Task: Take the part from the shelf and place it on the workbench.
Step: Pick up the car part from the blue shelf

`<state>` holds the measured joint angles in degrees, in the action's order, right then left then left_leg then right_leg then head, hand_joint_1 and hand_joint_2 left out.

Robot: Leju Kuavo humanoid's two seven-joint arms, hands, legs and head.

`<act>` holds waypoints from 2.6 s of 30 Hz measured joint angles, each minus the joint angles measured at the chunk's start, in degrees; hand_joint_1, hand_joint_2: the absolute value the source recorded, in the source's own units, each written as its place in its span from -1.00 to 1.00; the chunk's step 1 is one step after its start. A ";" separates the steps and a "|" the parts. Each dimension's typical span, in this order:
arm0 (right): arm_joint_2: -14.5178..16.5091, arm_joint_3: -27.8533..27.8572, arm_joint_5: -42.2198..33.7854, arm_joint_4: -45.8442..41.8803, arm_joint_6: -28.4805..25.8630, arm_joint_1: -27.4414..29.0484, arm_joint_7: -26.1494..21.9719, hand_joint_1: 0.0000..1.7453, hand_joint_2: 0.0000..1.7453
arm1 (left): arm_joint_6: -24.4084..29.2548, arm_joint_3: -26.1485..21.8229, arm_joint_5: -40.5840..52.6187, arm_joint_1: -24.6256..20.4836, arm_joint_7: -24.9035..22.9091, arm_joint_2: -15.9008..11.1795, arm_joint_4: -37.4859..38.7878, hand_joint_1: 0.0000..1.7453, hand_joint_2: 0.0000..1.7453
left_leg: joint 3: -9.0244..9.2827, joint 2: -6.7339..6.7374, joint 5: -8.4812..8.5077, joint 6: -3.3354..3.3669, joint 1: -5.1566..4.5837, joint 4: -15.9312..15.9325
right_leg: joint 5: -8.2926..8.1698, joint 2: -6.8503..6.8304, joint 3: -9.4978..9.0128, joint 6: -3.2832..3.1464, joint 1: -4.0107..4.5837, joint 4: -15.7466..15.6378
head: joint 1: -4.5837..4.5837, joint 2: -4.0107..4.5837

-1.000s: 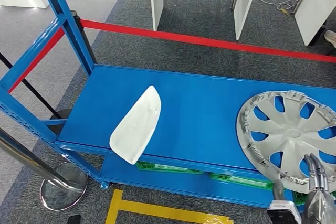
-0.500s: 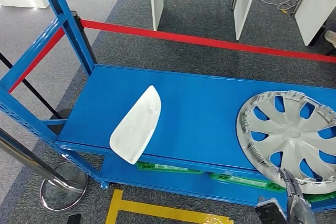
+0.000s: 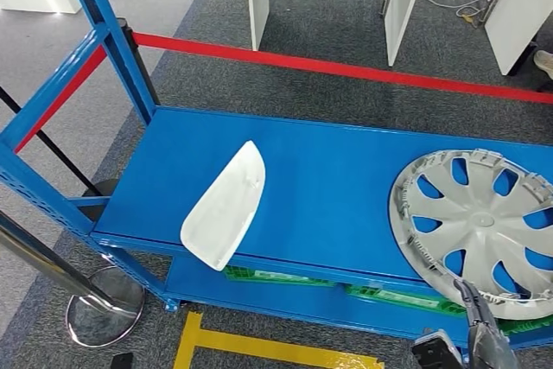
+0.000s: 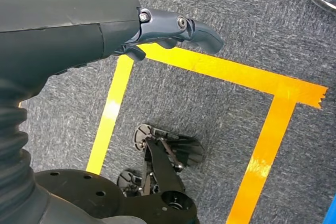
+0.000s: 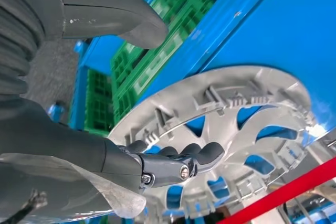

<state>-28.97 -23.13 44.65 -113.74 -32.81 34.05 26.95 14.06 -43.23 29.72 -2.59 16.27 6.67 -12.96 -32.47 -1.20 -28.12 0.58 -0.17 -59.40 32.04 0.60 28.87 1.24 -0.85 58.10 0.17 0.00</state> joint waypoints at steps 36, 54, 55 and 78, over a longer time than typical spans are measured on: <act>-1.59 6.09 32.59 -7.39 28.06 3.32 13.09 -1.00 1.00 | -1.64 -0.17 3.02 -0.17 -2.90 -0.15 0.31 -1.00 1.00 | 0.01 0.01 0.00 0.00 0.00 -0.01 | 0.00 0.02 0.04 0.00 -0.01 0.00 | 0.00 0.00; -1.00 8.18 32.06 -7.39 29.71 4.18 13.09 -1.00 1.00 | -1.72 -0.17 3.38 -0.41 -2.92 0.02 0.31 -1.00 1.00 | 0.01 0.01 0.00 0.00 0.00 -0.01 | 0.00 0.03 0.04 0.00 -0.01 0.00 | 0.00 0.00; -1.00 8.18 32.06 -7.39 29.71 4.18 13.09 -1.00 1.00 | -1.72 -0.17 3.38 -0.41 -2.91 0.03 0.31 -1.00 1.00 | 0.01 0.01 0.00 0.00 0.00 -0.01 | 0.00 0.03 0.04 0.00 -0.01 0.00 | 0.00 0.00; 1.51 15.57 29.26 -4.51 31.00 4.15 11.65 -1.00 1.00 | -2.21 -0.17 4.42 -0.58 -2.99 0.42 0.31 -1.00 1.00 | 0.02 0.01 0.00 0.00 0.00 -0.01 | 0.00 0.03 0.03 0.00 -0.01 0.00 | 0.00 0.00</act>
<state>-27.46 -7.56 73.91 -118.25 -1.81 38.21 38.60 11.85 -43.41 34.14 -3.17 13.28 7.08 -12.66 -32.46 -1.19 -28.12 0.58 -0.17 -59.41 32.04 0.63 28.90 1.24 -0.86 58.10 0.17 0.00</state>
